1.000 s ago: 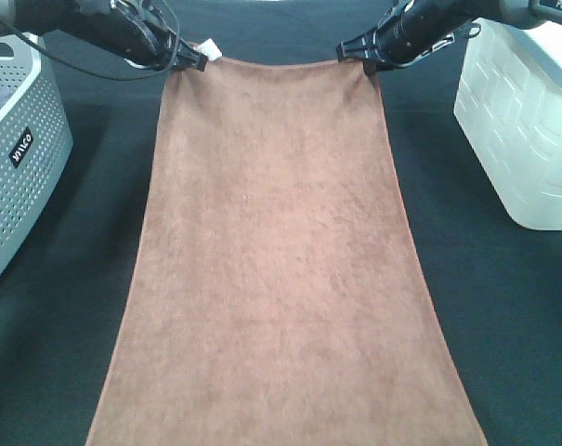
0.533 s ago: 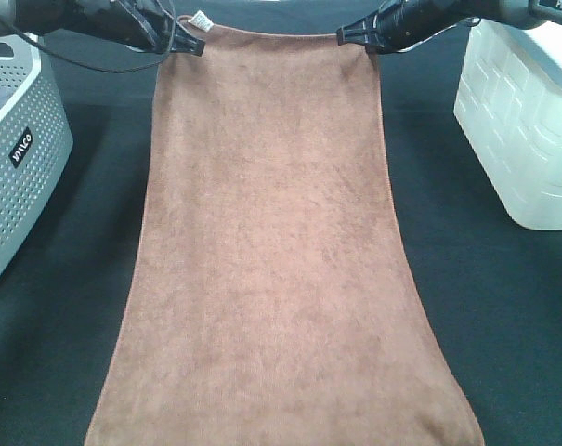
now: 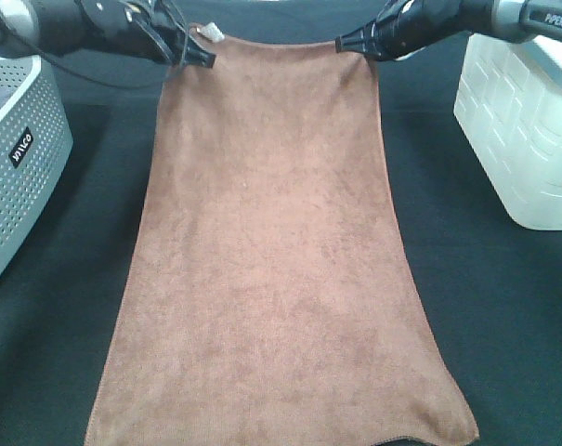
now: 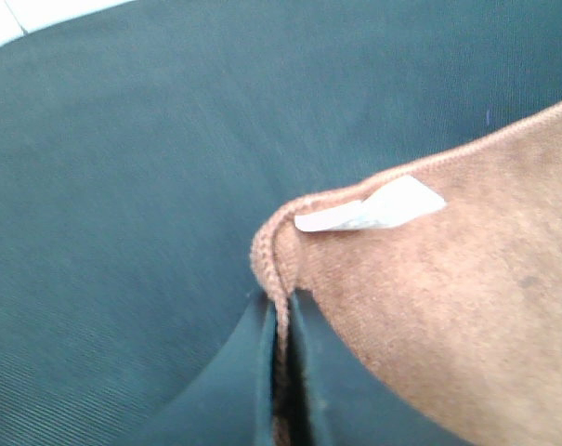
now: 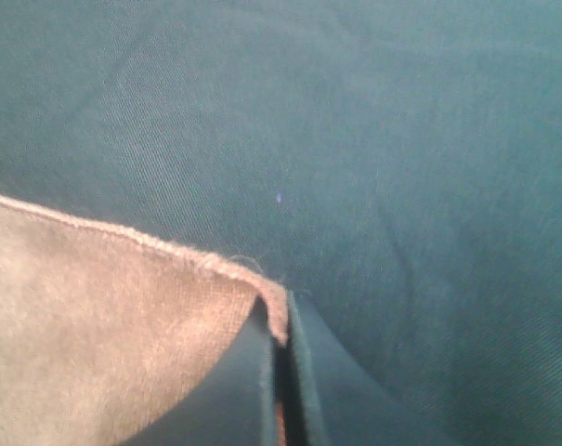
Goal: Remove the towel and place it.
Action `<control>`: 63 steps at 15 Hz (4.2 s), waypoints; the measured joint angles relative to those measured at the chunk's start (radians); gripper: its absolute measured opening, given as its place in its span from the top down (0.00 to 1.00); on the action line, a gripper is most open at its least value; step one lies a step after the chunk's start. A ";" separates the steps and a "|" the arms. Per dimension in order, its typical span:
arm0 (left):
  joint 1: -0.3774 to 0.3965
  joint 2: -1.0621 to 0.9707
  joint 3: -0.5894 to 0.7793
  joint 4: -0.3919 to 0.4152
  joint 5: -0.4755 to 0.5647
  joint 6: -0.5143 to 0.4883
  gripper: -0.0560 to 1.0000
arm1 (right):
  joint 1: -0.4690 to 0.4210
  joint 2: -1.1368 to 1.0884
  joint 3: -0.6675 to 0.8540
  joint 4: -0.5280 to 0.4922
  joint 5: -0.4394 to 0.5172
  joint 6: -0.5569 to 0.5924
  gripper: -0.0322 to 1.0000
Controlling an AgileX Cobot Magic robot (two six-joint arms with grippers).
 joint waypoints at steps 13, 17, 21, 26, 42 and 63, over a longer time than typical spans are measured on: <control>0.000 0.174 -0.012 0.005 -0.194 0.001 0.95 | -0.007 0.203 -0.121 0.049 -0.057 0.000 0.96; 0.000 0.198 -0.026 0.005 -0.229 0.001 0.95 | -0.023 0.208 -0.121 0.051 -0.060 0.000 0.96; 0.000 0.198 -0.029 0.005 -0.242 0.000 0.95 | -0.025 0.208 -0.128 0.079 -0.060 0.000 0.96; 0.000 0.199 -0.029 0.006 -0.267 0.000 0.87 | -0.027 0.208 -0.130 0.083 -0.063 0.000 0.75; 0.000 0.212 -0.030 -0.013 -0.357 -0.072 0.23 | -0.057 0.208 -0.130 0.101 -0.011 0.000 0.23; 0.123 -0.332 -0.031 0.147 0.520 -0.330 0.08 | -0.148 -0.314 -0.133 -0.022 0.748 0.110 0.12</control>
